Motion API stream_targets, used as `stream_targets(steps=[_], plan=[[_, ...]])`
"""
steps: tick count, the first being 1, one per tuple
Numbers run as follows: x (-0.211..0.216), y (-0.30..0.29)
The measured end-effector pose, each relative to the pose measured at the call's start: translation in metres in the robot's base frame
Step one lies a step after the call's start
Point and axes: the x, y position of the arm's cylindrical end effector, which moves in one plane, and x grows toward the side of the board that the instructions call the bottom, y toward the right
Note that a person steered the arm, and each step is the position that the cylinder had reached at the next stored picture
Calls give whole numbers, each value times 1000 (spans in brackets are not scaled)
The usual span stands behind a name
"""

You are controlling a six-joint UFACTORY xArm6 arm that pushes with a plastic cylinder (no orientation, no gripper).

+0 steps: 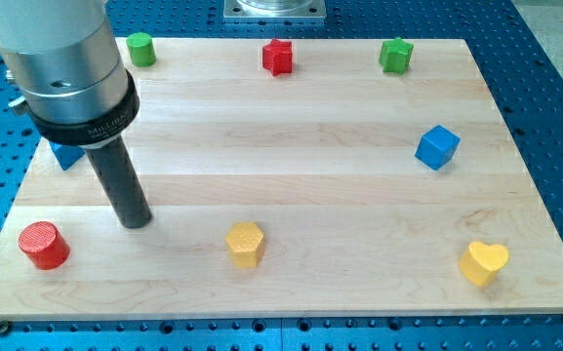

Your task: Push the green star into the red star

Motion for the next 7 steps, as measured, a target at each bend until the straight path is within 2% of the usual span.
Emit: stream_targets(steps=[5,6,7], plan=[[1,-1],[-1,12],[-17,49]])
